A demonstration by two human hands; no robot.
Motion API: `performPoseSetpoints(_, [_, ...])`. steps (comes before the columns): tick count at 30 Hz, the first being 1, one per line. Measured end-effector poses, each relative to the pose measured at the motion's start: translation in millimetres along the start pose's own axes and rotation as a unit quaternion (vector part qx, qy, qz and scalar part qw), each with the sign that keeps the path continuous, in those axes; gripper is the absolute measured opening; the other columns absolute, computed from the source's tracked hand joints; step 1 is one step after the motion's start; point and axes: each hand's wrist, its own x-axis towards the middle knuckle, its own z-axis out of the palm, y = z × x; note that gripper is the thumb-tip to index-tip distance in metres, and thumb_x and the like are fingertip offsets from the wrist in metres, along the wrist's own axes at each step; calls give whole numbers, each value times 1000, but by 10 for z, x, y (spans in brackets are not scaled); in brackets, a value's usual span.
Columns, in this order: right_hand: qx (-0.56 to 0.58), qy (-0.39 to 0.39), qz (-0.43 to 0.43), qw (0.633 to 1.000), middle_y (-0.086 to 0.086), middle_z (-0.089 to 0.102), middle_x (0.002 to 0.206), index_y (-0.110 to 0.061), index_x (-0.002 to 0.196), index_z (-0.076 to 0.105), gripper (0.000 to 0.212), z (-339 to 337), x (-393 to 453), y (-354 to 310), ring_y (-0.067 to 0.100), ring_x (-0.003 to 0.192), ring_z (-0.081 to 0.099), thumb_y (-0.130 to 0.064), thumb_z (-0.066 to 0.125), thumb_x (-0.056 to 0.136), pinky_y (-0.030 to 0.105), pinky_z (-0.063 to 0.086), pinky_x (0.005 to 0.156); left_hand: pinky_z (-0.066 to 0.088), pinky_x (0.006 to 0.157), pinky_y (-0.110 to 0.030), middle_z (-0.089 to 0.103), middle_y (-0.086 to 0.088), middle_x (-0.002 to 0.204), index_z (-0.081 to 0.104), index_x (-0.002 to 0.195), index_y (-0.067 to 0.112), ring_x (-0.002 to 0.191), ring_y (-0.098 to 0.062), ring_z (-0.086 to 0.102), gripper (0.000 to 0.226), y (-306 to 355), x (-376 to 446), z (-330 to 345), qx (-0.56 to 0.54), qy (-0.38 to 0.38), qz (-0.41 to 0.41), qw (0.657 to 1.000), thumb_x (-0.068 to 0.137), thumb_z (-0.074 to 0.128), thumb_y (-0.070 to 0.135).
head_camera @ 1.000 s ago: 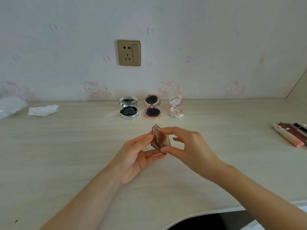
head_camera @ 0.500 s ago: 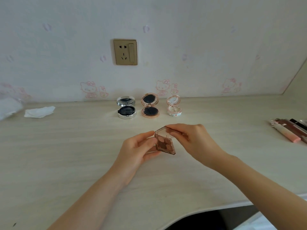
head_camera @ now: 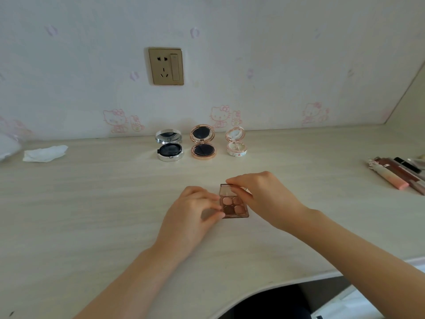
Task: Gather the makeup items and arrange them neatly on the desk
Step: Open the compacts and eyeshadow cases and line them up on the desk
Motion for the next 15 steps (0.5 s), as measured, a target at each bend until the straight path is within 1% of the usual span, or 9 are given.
performPoseSetpoints(2, [10,-5,-4,1000,5,72,91,-11,102,70,20,-13,4,3,26,84,64,-18,53,96,40,48,76,38,87,-13,69,22,101,77,87,22,106,-1,49,11,11,-4,5,6,-4,8,1000,77,78,24])
performPoseSetpoints(4, [19,-9,-4,1000,3,73,90,-13,104,71,20,-32,16,7,24,83,65,-19,53,96,38,48,76,42,89,-17,69,23,103,76,92,22,110,-3,51,12,19,-8,3,7,-19,17,1000,80,75,22])
performPoseSetpoints(6, [23,-9,-9,1000,2,73,91,-15,106,71,20,-52,40,20,22,83,65,-19,54,96,35,48,76,43,91,-18,68,24,104,76,95,23,112,-2,50,13,19,-13,0,6,-27,21,999,82,73,23])
performPoseSetpoints(9, [25,-13,-18,999,4,73,83,-12,101,72,20,-62,102,52,24,73,62,-20,54,96,33,46,71,43,90,-18,68,24,104,76,94,23,109,-2,51,13,25,-13,-6,5,-26,26,999,82,73,22])
performPoseSetpoints(10, [29,-12,-15,999,4,72,80,-11,99,72,20,-57,125,68,23,70,60,-20,54,96,32,45,69,43,90,-17,68,24,104,76,94,23,108,-2,51,13,29,-9,-8,5,-27,26,999,81,74,23])
performPoseSetpoints(12, [38,-12,-3,999,3,72,79,-12,99,72,19,-34,168,101,21,69,59,-19,54,95,28,45,68,38,90,-9,69,23,103,76,94,23,105,2,49,16,32,-1,-13,-1,-32,26,999,79,75,27])
performPoseSetpoints(14, [56,-17,13,998,4,73,80,-12,100,72,19,-7,206,139,22,75,64,-18,55,95,31,47,73,32,88,-1,69,23,103,76,94,23,103,4,48,18,29,2,-18,-2,-38,27,999,77,77,30])
performPoseSetpoints(15, [69,-21,22,997,3,73,81,-12,101,72,19,4,224,156,19,77,66,-17,55,95,32,48,75,31,87,-1,69,22,103,76,93,22,102,3,49,19,27,2,-20,1,-40,28,999,76,78,29])
